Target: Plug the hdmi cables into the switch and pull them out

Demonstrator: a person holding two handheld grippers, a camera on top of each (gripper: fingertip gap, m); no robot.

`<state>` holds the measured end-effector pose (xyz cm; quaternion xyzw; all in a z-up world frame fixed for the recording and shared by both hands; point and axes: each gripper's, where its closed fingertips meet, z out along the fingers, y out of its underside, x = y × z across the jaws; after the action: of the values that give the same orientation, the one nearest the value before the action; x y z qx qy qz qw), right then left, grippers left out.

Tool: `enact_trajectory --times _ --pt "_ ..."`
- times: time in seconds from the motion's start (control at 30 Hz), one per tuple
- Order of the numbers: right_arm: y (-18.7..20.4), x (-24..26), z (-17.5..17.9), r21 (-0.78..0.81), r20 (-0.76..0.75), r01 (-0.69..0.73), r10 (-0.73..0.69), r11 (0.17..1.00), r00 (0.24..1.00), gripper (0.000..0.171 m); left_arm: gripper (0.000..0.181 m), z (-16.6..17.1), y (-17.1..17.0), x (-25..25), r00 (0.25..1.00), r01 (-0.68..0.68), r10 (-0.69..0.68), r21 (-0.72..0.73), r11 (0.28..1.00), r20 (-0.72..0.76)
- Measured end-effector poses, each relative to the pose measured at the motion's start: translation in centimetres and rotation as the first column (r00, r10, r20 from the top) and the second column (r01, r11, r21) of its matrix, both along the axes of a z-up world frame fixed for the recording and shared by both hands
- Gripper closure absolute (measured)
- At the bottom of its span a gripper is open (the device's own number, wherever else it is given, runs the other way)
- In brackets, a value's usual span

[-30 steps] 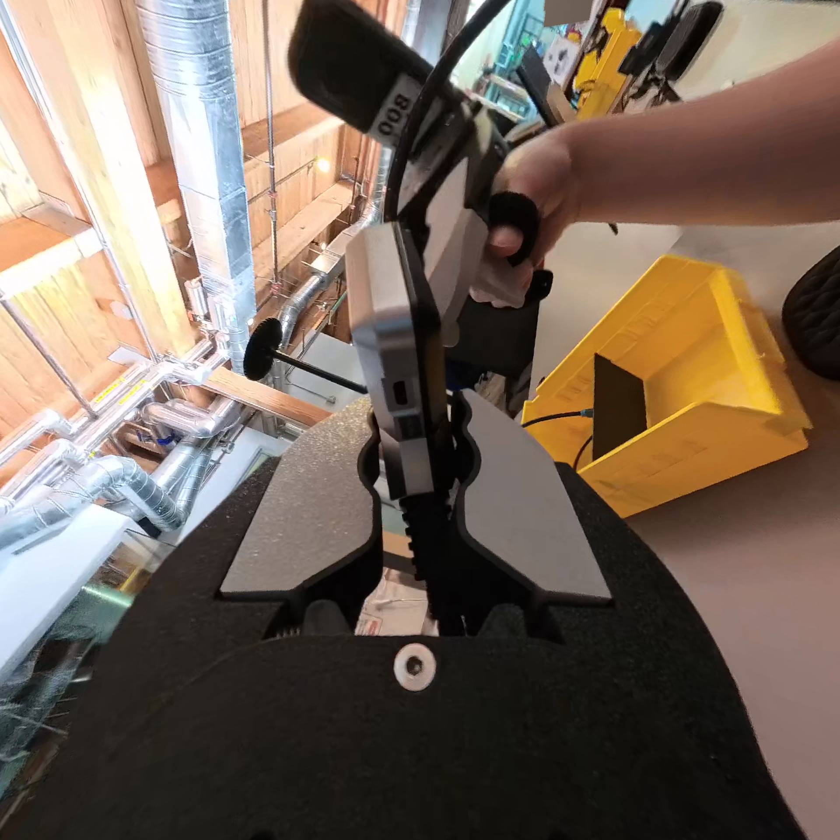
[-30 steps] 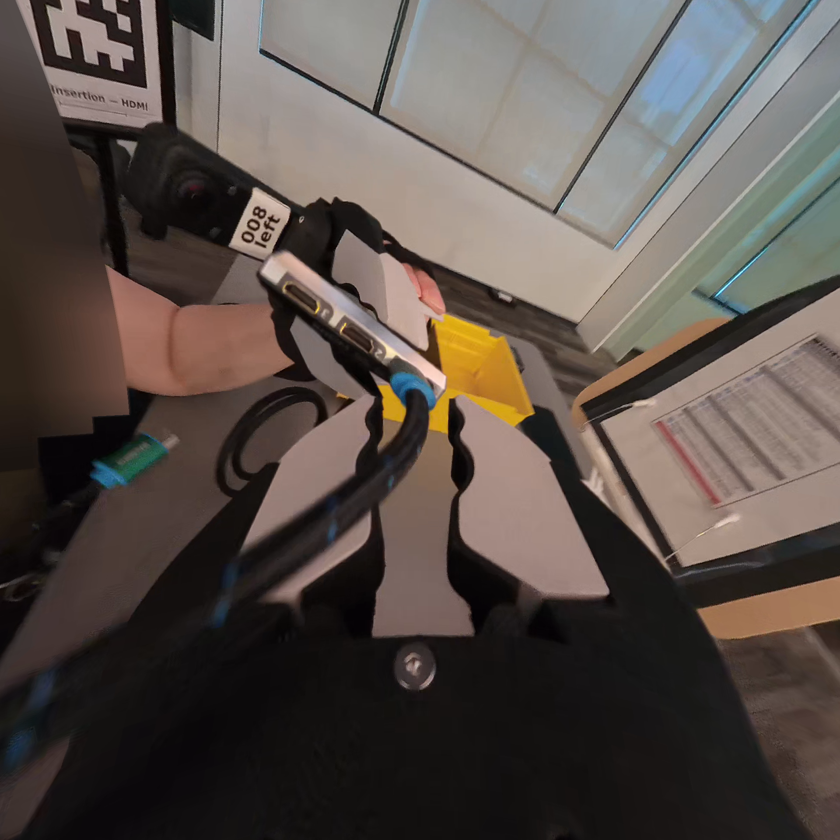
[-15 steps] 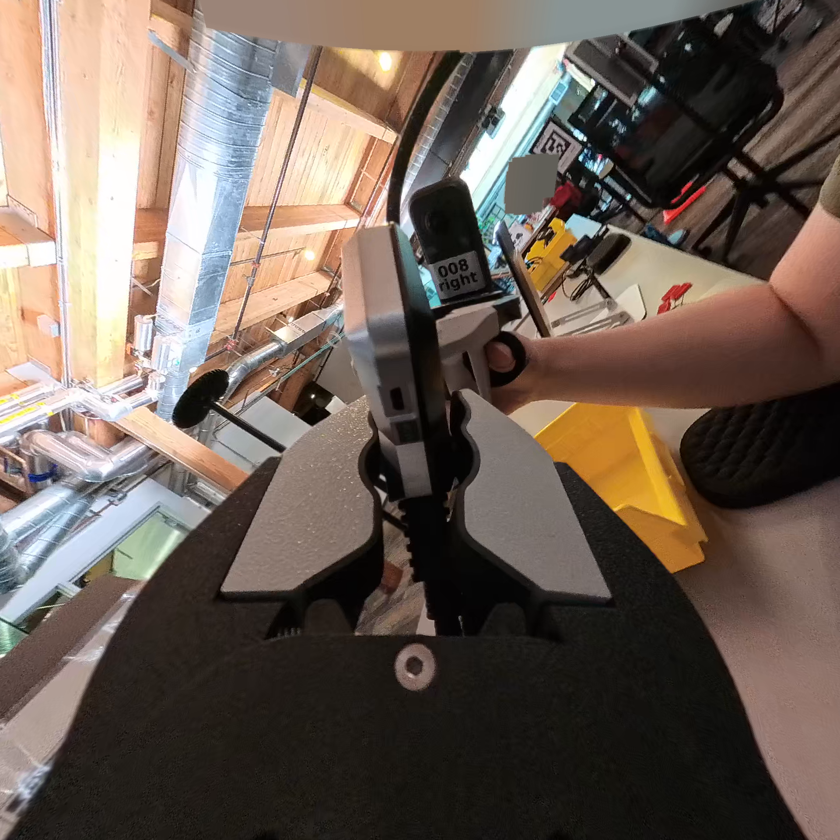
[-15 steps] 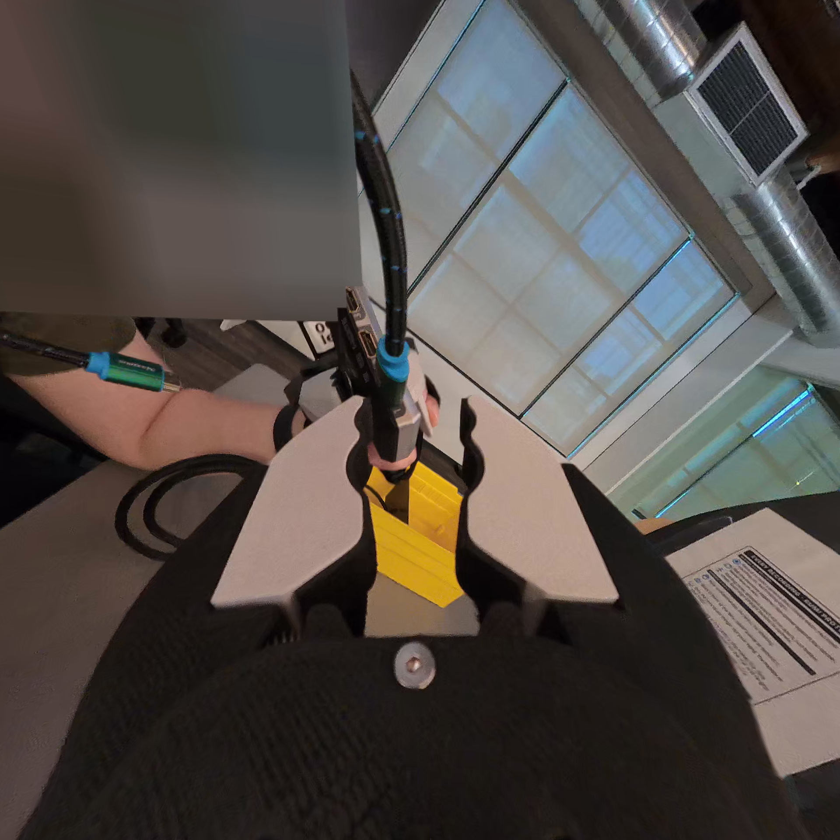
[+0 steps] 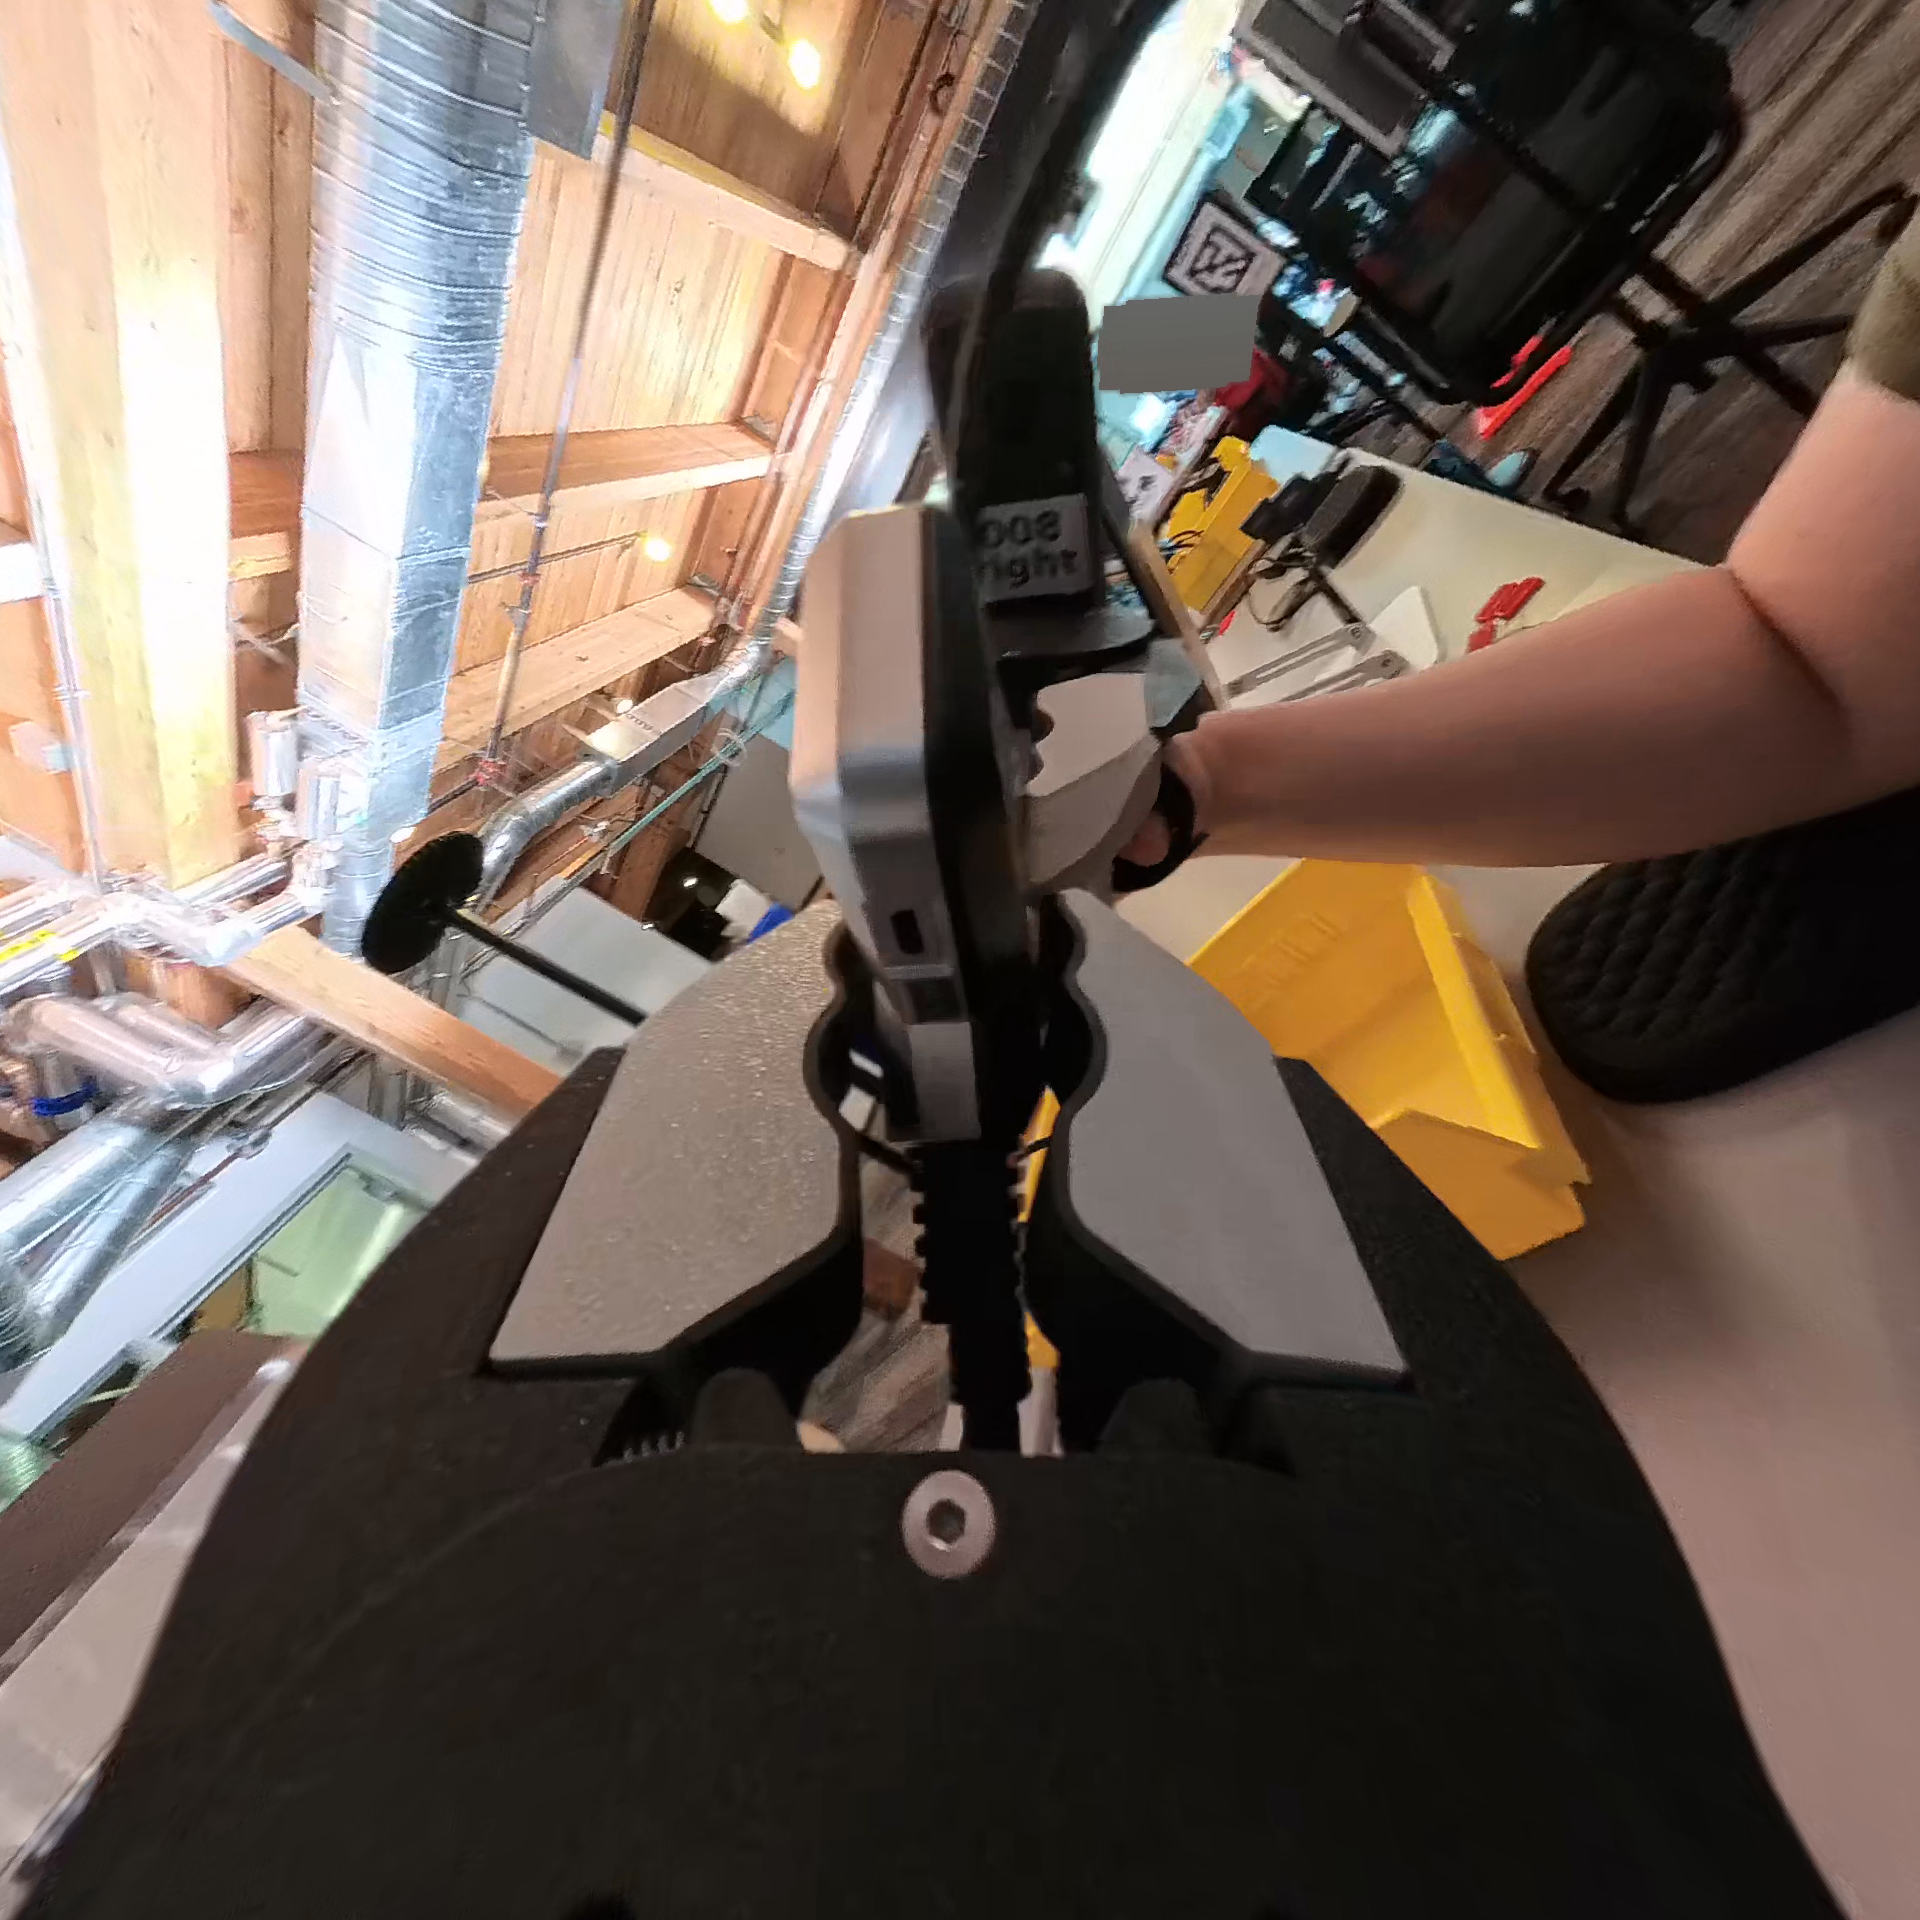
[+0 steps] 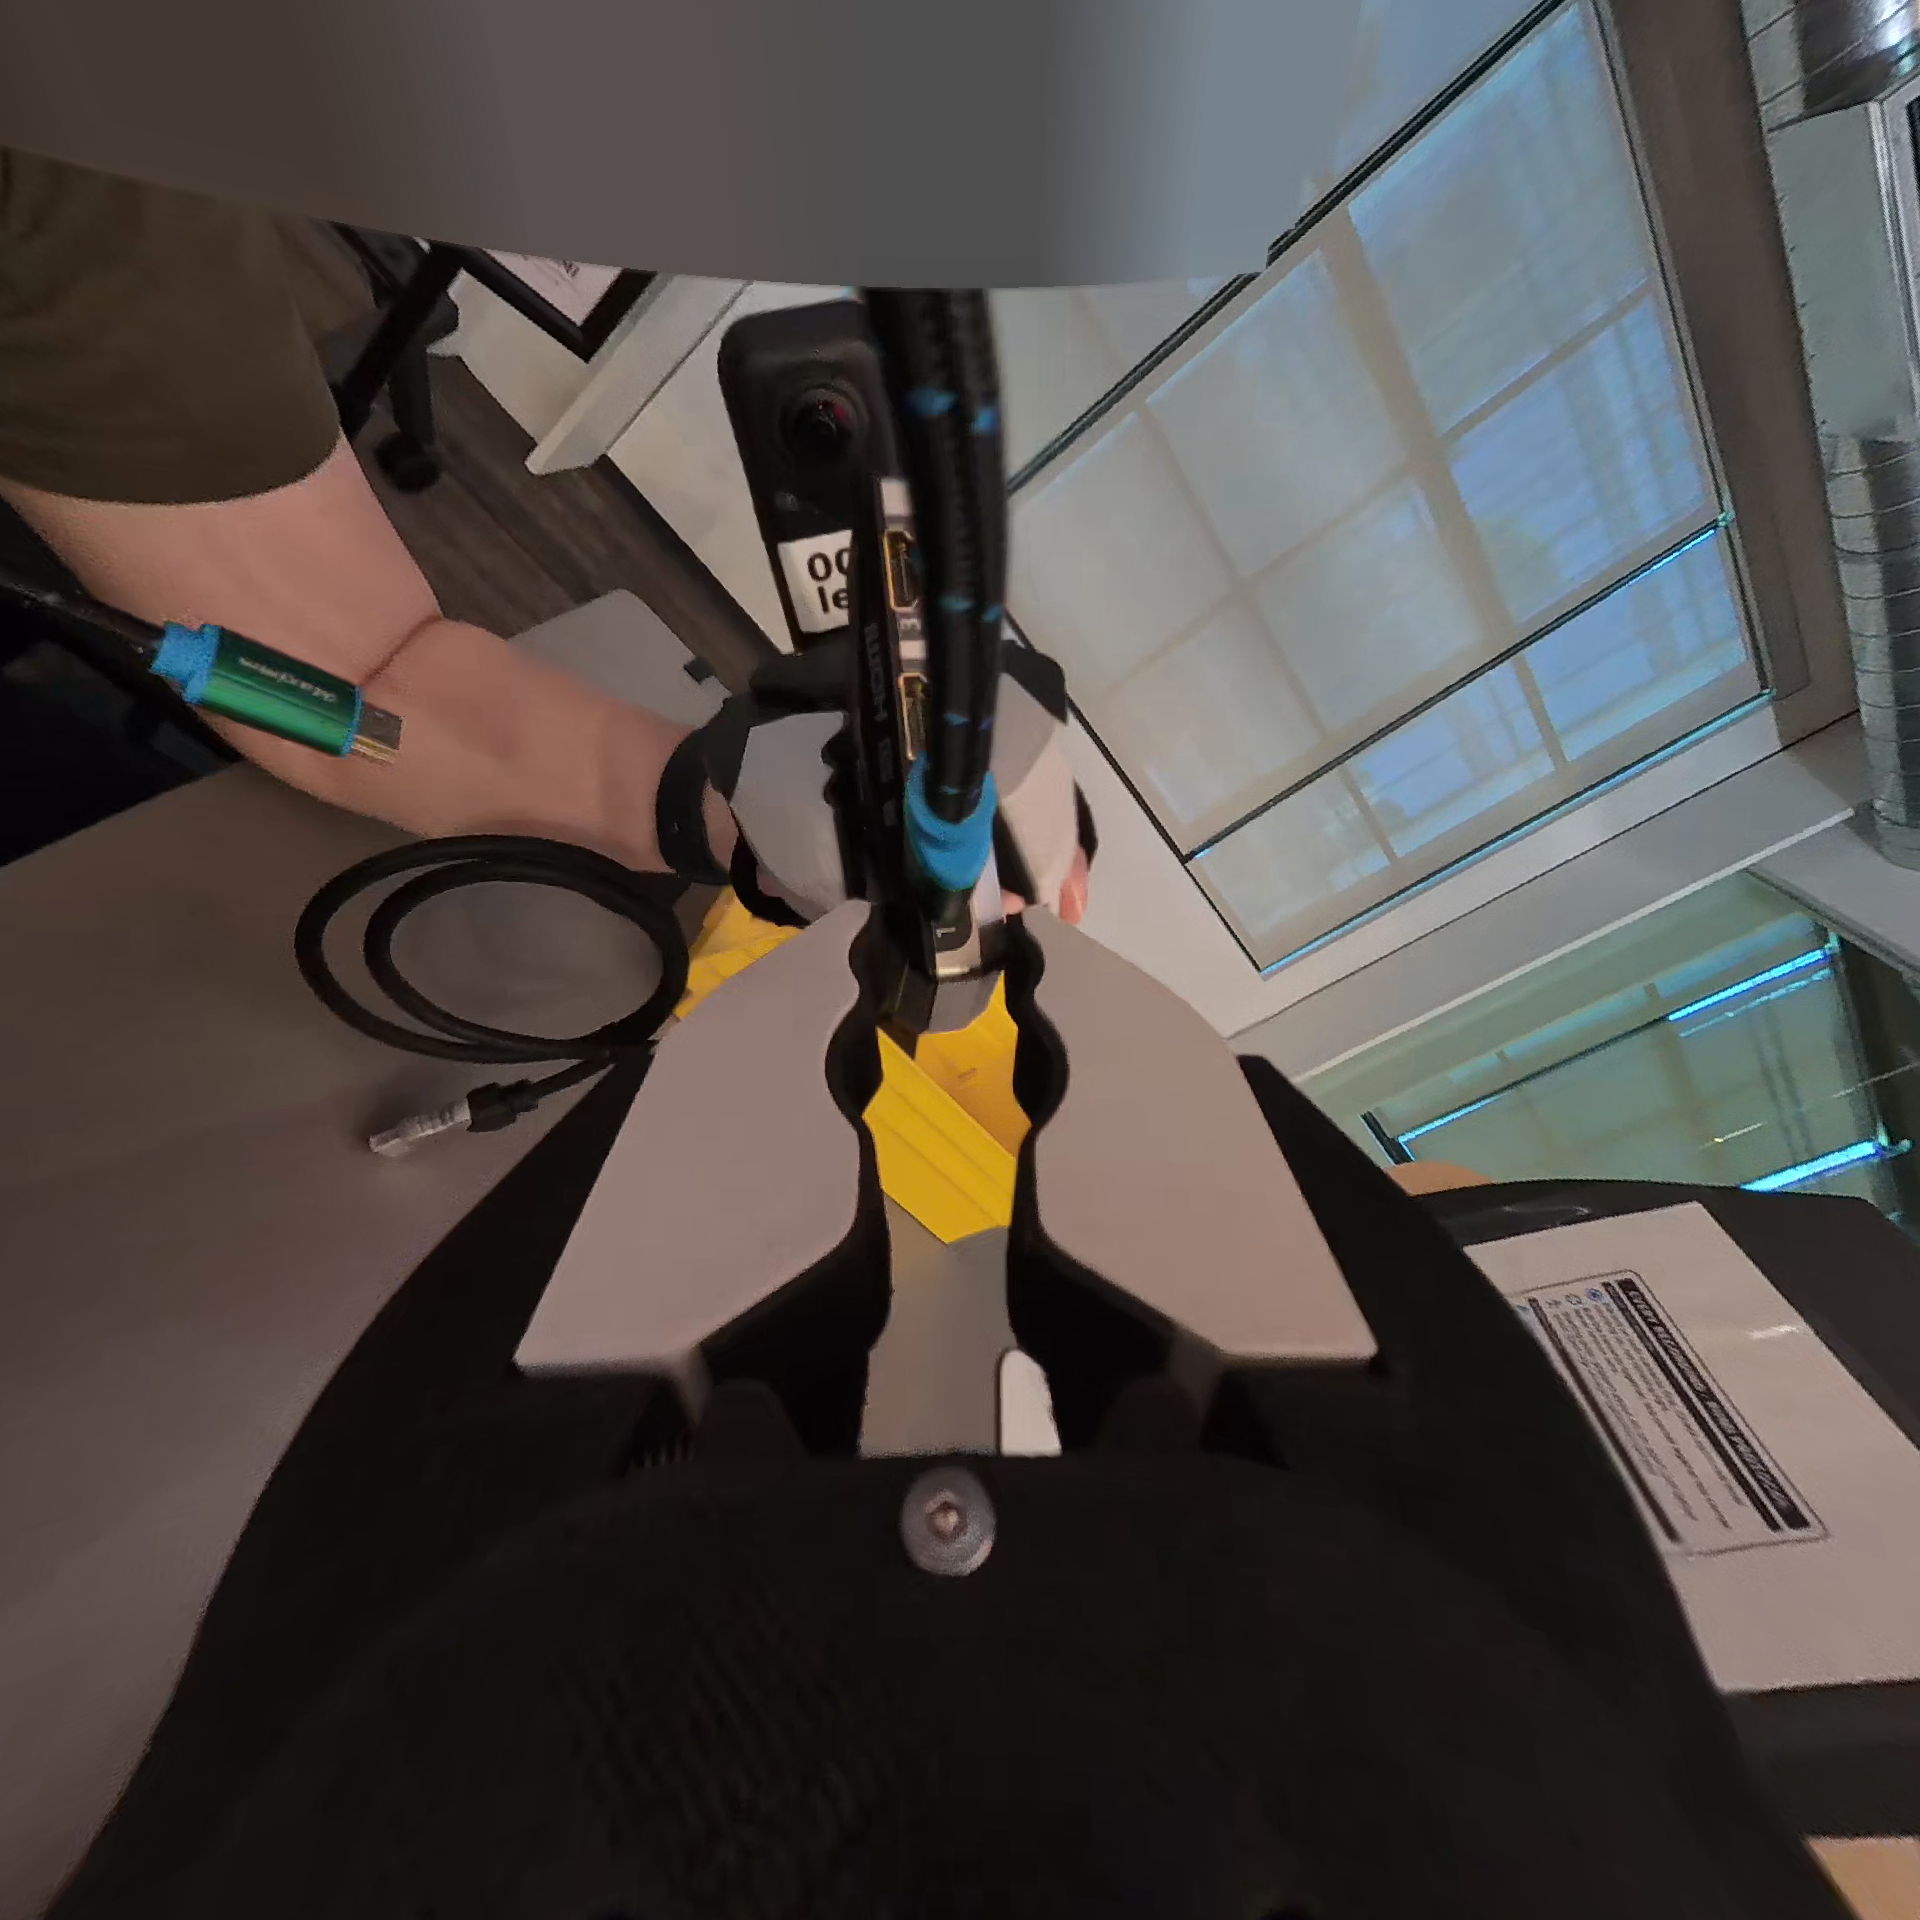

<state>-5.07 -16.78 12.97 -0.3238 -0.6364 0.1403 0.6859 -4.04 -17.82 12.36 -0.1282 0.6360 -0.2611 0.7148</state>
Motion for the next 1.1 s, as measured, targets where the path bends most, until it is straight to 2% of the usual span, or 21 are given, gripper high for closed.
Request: enact_trajectory --times 0.07,0.1,0.37,0.53,0.67,0.87,1.1 --pt "0.2 0.2 -0.1 0.048 0.028 0.04 -0.042 0.998 0.999 0.15 0.137 0.4 0.9 0.1 0.998 -0.049 0.049 -0.003 0.999 0.039" --pt "0.3 0.3 -0.2 0.075 0.048 0.068 -0.071 0.995 0.996 0.15 0.137 0.4 1.2 0.1 0.997 -0.066 0.066 -0.002 0.998 0.036" --pt "2.6 1.8 -0.3 0.252 0.136 0.333 -0.374 0.909 0.917 0.15 0.145 0.2 3.5 -0.6 0.974 -0.225 0.221 0.123 0.967 0.043" --pt "4.2 2.3 -1.2 0.392 0.194 0.421 -0.52 0.818 0.832 0.15 0.151 -1.3 5.6 -0.4 0.933 -0.346 0.359 0.256 0.903 -0.003" --pt "4.8 2.3 -1.7 0.451 0.215 0.426 -0.559 0.784 0.801 0.15 0.159 -2.5 6.4 -0.1 0.911 -0.372 0.406 0.284 0.884 -0.071" --pt "5.4 2.6 -1.6 0.465 0.179 0.442 -0.571 0.767 0.801 0.149 0.159 -2.5 6.3 0.0 0.879 -0.423 0.474 0.384 0.821 -0.046" --pt "5.8 2.4 -2.1 0.492 0.18 0.429 -0.571 0.757 0.801 0.129 0.159 -2.9 5.0 0.3 0.874 -0.401 0.481 0.455 0.795 -0.07"
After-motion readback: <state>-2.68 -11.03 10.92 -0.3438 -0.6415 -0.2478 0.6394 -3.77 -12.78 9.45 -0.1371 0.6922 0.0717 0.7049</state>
